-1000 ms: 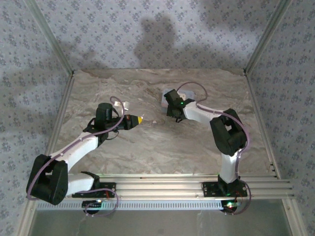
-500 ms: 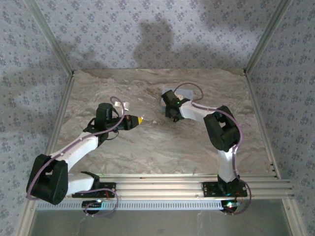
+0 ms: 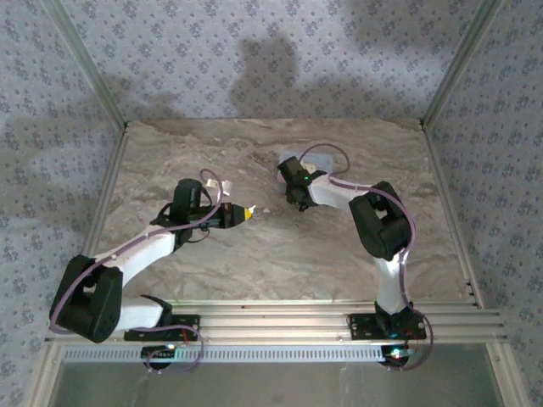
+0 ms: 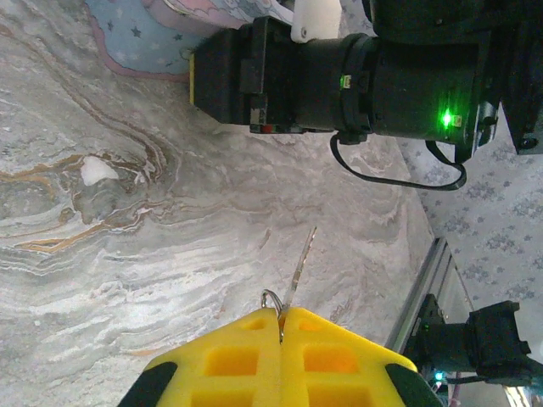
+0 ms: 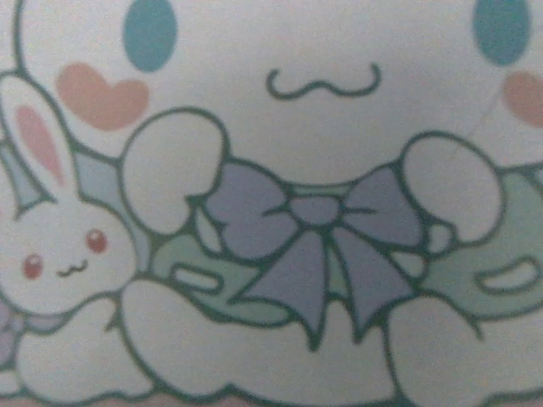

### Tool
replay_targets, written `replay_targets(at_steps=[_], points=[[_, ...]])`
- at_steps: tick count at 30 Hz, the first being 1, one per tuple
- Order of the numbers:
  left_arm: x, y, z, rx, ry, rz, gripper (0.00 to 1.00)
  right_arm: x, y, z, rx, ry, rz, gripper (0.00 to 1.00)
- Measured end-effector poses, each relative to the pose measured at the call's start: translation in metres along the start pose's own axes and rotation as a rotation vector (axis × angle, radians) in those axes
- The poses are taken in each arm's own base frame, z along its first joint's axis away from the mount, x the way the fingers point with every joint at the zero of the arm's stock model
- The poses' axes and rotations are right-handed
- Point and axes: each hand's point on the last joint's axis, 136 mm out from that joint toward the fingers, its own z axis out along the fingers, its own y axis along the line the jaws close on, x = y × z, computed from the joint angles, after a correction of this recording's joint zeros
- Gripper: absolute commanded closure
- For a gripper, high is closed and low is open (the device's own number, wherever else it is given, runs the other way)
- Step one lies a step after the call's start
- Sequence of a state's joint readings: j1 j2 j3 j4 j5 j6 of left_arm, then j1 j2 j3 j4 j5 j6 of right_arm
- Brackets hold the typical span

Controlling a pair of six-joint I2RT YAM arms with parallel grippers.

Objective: Unlock the padlock with the key

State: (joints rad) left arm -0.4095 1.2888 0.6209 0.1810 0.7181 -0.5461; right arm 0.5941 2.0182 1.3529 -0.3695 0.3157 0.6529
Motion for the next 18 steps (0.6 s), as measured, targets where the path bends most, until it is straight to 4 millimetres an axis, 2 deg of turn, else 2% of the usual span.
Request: replay_targets(at_steps=[4,7,12,18], points=[[0.001,-0.003,0.002,0.007,0.008,0.012,1.00,-0.001,-0.001,0.000,0.007,-0.007,-0.009,0.82],[0.002,-0.004,0.002,0.010,0.012,0.021,1.00,-0.002,-0.001,0.000,0.007,-0.009,-0.010,0.87],[0.002,-0.008,0.005,0.017,0.019,0.036,1.00,-0.001,0.002,-0.004,-0.012,0.003,-0.033,0.93],[0.006,-0.017,0.011,0.030,0.050,0.073,1.00,0.007,0.011,-0.024,-0.116,0.042,-0.082,0.98]])
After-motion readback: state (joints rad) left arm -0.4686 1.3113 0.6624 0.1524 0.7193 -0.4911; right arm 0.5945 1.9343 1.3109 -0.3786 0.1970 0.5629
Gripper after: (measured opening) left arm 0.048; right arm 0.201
